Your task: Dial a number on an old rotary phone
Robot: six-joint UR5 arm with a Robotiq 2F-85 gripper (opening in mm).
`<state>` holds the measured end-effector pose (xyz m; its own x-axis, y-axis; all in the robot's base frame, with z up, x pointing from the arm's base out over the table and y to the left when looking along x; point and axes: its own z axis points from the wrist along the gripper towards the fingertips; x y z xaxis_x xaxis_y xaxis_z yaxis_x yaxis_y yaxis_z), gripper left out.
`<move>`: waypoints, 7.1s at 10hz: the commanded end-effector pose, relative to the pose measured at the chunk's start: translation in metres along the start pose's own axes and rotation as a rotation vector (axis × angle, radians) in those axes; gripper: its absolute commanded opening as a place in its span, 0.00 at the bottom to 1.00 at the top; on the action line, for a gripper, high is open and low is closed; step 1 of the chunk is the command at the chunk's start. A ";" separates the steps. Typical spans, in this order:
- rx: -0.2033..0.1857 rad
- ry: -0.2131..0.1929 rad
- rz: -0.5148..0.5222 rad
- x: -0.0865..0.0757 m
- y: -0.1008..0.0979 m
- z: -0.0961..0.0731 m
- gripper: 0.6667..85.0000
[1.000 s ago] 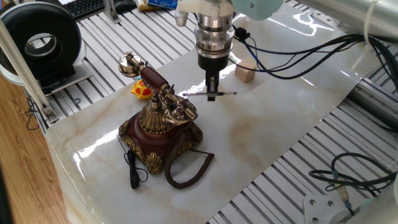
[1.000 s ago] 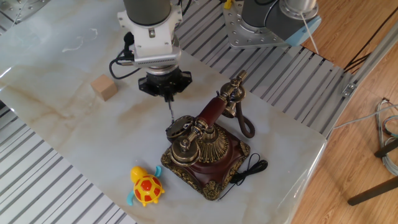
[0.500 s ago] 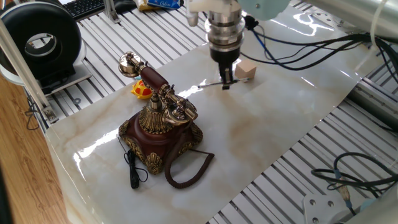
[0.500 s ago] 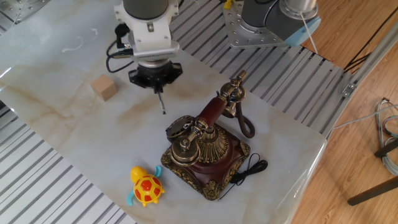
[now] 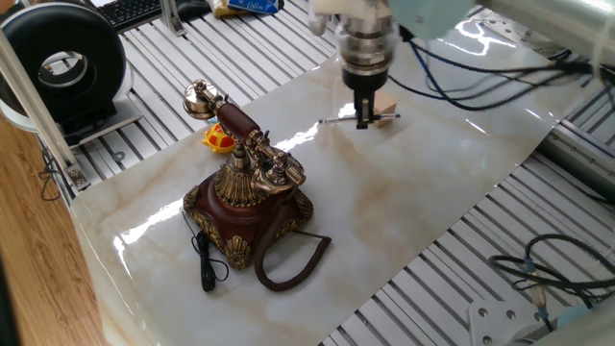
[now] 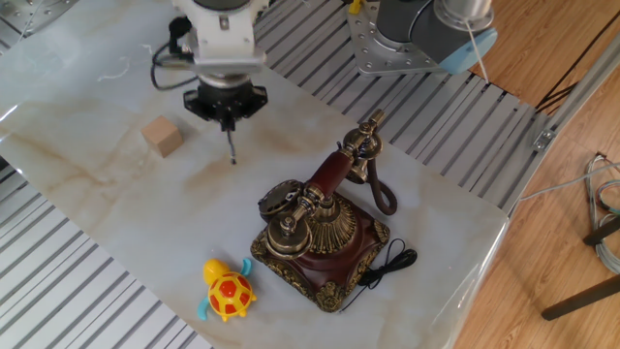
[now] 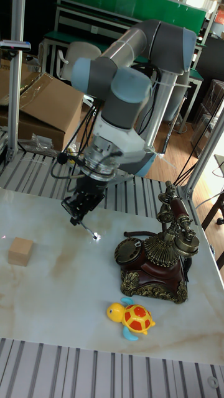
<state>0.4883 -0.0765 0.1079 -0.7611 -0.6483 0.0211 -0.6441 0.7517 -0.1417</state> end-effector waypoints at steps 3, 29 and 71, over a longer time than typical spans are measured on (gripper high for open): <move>-0.034 0.039 0.264 0.047 0.005 0.037 0.01; 0.117 -0.023 -0.442 -0.021 -0.031 0.023 0.01; 0.173 -0.040 -0.739 -0.021 -0.094 0.082 0.01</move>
<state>0.5756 -0.1376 0.0432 -0.1498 -0.9796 0.1340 -0.9604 0.1119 -0.2552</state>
